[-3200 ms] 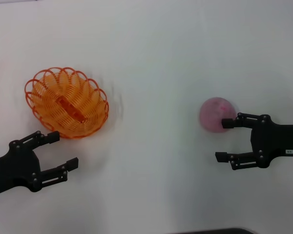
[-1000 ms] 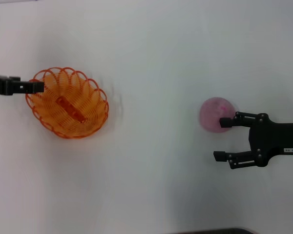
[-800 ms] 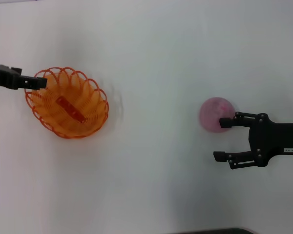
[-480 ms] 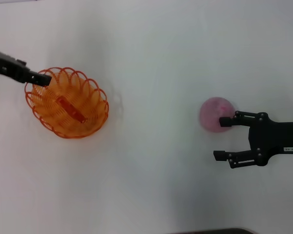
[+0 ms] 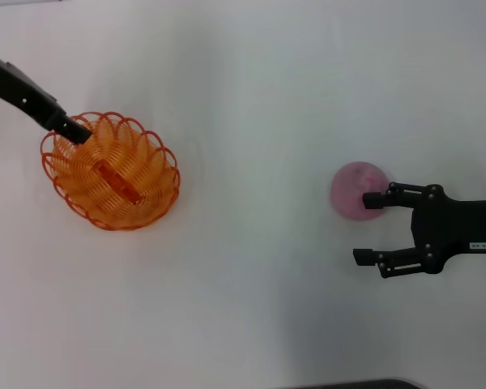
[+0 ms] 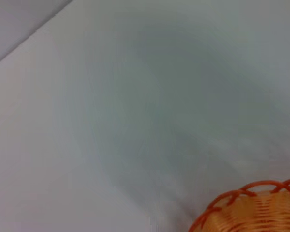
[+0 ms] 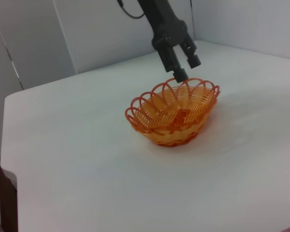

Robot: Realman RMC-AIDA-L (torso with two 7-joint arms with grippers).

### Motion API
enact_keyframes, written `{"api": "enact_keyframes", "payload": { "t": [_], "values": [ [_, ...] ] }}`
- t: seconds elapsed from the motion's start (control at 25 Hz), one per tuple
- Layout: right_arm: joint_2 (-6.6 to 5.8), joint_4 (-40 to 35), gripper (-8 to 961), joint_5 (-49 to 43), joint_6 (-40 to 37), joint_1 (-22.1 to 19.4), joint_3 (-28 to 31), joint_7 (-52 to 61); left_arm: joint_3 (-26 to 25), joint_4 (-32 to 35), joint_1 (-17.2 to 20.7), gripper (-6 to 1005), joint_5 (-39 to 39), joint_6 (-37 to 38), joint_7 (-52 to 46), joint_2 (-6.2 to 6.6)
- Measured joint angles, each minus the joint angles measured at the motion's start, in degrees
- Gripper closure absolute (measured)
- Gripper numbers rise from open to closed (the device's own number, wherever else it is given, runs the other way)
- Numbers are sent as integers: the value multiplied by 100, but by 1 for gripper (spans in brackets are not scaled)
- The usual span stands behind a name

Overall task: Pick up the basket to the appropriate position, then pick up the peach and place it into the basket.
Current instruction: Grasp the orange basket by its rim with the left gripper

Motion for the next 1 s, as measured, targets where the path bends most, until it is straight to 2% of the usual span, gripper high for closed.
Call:
{"api": "enact_keyframes", "payload": {
  "t": [0.36,0.76,1.0],
  "values": [
    [7,0,10,-2,0,17,-31,0,457,-302,-153,155,11,-296,-48,79],
    [30,0,10,-2,11,57,-41,0,647,-986,-195,157,19,-894,-53,116],
    [34,0,10,-2,26,59,-41,0,725,-1055,-201,158,20,-973,-68,119]
  ]
}}
